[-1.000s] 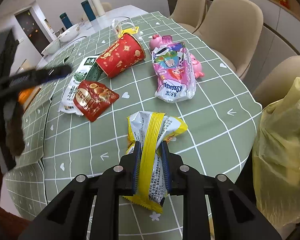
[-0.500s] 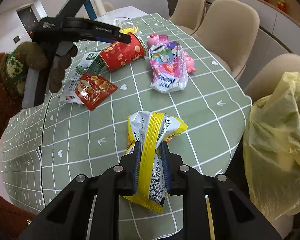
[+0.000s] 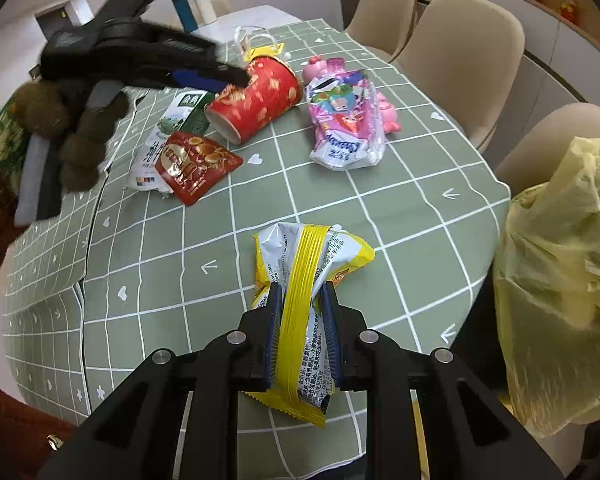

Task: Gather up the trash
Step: 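Grasp the yellow-white wrapper with right tool while left tool reaches the red cup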

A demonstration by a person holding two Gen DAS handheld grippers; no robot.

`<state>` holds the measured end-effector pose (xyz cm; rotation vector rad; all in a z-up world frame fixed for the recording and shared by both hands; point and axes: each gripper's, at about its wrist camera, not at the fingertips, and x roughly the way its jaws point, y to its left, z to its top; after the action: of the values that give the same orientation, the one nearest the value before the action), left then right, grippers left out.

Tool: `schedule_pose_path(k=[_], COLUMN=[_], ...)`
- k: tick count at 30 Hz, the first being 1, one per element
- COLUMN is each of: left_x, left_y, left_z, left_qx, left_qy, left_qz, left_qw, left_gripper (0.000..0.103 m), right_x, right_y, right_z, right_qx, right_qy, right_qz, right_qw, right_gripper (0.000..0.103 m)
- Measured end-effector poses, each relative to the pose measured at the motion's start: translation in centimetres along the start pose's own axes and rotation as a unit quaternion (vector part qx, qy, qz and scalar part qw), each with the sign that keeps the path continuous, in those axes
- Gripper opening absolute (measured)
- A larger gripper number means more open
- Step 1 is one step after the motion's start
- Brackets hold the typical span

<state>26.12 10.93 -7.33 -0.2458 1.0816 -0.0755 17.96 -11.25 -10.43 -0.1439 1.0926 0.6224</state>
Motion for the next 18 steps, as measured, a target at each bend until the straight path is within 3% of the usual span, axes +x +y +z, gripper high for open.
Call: schedule_pose_path(k=[5,6,8,18], left_x=[-1.3,-1.3,-1.3,3.1], left_y=[0.1,0.1,0.0,-3.0], left_z=[-2.4,-2.5,-2.1,2.3], left_qx=[-0.015,-0.013,-0.007,0.072], left_qy=[-0.007,-0.008,-0.015,0.014], left_qz=[-0.018,-0.020,-0.018,0.014], left_qw=[0.9997,0.9997,0.9997,0.9972], left_gripper=[0.012,0.014,0.035,0.049], right_x=[-0.5,-0.5,-0.7,-1.6], right_y=[0.2,0.3,0.5,0.2], right_z=[-0.5,-0.7,-1.0,-1.8], right_qx=[0.006,0.005,0.001,0.014], right_qy=[-0.002,-0.001,-0.001,-0.009], right_qz=[0.007,0.008,0.005,-0.011], right_qw=[1.000,1.000,1.000,1.000], right_gripper=[0.020,0.020,0.020,0.020])
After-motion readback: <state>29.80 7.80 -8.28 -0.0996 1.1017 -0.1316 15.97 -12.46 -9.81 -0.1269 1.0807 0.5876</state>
